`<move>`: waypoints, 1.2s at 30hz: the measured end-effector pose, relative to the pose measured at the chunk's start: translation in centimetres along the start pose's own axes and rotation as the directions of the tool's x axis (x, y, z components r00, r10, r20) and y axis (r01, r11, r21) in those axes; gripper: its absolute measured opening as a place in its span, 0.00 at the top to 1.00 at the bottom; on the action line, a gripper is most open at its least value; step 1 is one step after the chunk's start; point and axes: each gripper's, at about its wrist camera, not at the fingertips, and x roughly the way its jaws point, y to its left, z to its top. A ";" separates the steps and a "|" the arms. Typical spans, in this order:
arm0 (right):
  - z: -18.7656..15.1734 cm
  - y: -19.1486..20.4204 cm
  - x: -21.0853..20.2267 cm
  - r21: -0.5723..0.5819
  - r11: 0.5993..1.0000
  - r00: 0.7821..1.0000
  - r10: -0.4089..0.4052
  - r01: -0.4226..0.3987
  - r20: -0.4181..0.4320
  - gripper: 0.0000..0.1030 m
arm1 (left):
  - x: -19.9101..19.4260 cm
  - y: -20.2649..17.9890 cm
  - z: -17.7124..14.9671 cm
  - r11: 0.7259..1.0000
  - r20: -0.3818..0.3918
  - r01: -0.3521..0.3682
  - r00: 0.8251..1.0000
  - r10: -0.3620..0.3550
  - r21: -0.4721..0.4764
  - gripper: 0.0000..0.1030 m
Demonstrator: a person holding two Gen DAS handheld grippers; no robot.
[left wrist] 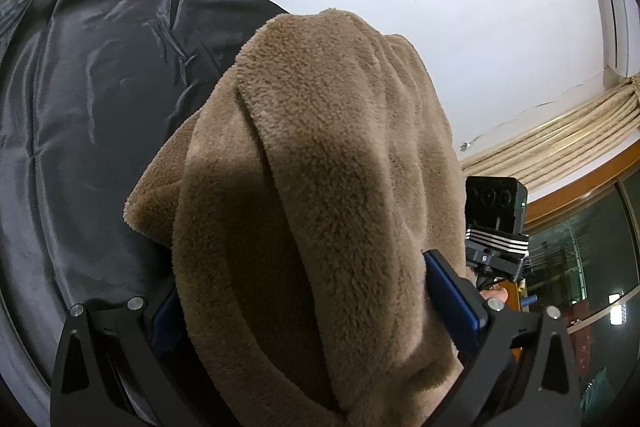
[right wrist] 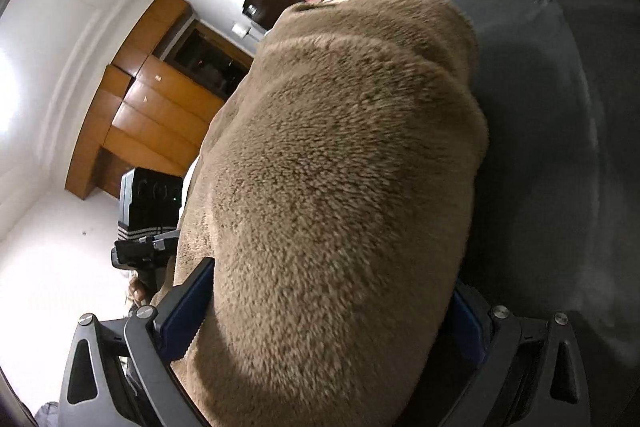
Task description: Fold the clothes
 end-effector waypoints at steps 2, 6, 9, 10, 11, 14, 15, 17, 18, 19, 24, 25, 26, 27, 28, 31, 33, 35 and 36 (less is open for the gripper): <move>0.2 0.3 0.4 -0.015 1.000 1.000 0.005 -0.005 -0.008 0.01 | -0.8 -0.7 -0.9 1.000 0.006 -0.001 1.000 0.001 0.006 0.00; 0.2 0.8 0.9 -0.046 0.999 1.000 0.000 -0.001 -0.012 0.02 | -0.6 -1.1 -1.2 0.999 0.018 -0.016 1.000 0.015 0.035 0.01; 0.0 0.9 0.9 -0.048 0.999 1.000 -0.006 0.006 0.000 0.14 | -0.4 -1.5 -1.4 0.998 0.015 -0.029 0.999 0.028 0.051 0.01; -0.1 1.1 0.8 -0.051 0.999 1.000 -0.007 0.008 0.012 0.19 | -0.3 -1.7 -1.5 0.998 0.011 -0.030 0.999 0.030 0.055 0.01; -0.3 1.2 0.6 -0.055 0.998 1.000 -0.007 0.009 0.027 0.22 | -0.3 -1.8 -1.6 0.998 0.007 -0.032 0.999 0.032 0.059 0.01; -0.9 2.2 -0.1 -0.082 0.996 0.997 -0.023 0.029 0.075 0.30 | 0.0 -2.5 -1.9 0.996 0.004 -0.057 0.998 0.057 0.068 0.01; -1.0 2.5 -0.4 -0.089 0.995 0.996 -0.024 0.032 0.091 0.32 | 0.0 -2.7 -2.0 0.995 0.004 -0.068 0.998 0.068 0.069 0.02; -1.2 3.2 -1.2 -0.104 0.994 0.992 -0.025 0.038 0.125 0.37 | 0.1 -3.1 -2.2 0.993 0.004 -0.090 0.996 0.090 0.072 0.10; -1.2 3.6 -1.6 -0.112 0.993 0.990 -0.029 0.044 0.139 0.38 | 0.0 -3.2 -2.3 0.995 0.004 -0.084 0.996 0.084 0.061 0.13; -1.4 3.9 -2.0 -0.121 0.991 0.988 -0.034 0.053 0.154 0.39 | 0.0 -3.6 -2.4 0.995 0.008 -0.082 0.997 0.082 0.058 0.18; -2.3 4.7 -5.0 -0.156 0.984 0.974 -0.052 0.088 0.219 0.40 | 0.3 -6.4 -2.6 0.993 0.016 -0.091 0.996 0.090 0.077 0.28; -2.6 4.6 -5.7 -0.160 0.983 0.971 -0.055 0.094 0.232 0.40 | 0.6 -7.3 -2.6 0.992 0.014 -0.093 0.996 0.092 0.087 0.28; -3.0 4.3 -6.9 -0.162 0.982 0.968 -0.057 0.099 0.246 0.40 | 1.0 -8.3 -2.6 0.991 0.012 -0.093 0.996 0.092 0.100 0.28; -3.3 3.8 -8.3 -0.163 0.981 0.963 -0.059 0.105 0.261 0.40 | 1.5 -9.3 -2.5 0.990 0.010 -0.088 0.996 0.088 0.111 0.28; -3.5 3.5 -9.7 -0.163 0.980 0.959 -0.063 0.112 0.278 0.40 | 1.9 -10.3 -2.5 0.989 0.009 -0.084 0.996 0.083 0.123 0.28; -4.3 2.7 -14.6 -0.161 0.977 0.939 -0.082 0.143 0.334 0.40 | 4.4 -14.8 -2.1 0.983 -0.004 -0.058 0.998 0.059 0.175 0.28; -4.9 2.1 -18.2 -0.159 0.972 0.921 -0.102 0.172 0.375 0.40 | 6.1 -17.7 -1.8 0.977 -0.013 -0.040 0.999 0.044 0.209 0.28; -5.5 1.6 -21.7 -0.154 0.967 0.902 -0.123 0.203 0.413 0.40 | 7.7 -20.7 -1.5 0.970 -0.023 -0.022 0.999 0.029 0.242 0.28; -5.8 1.3 -23.4 -0.151 0.964 0.891 -0.136 0.221 0.432 0.40 | 8.5 -22.2 -1.3 0.966 -0.028 -0.011 0.999 0.019 0.259 0.29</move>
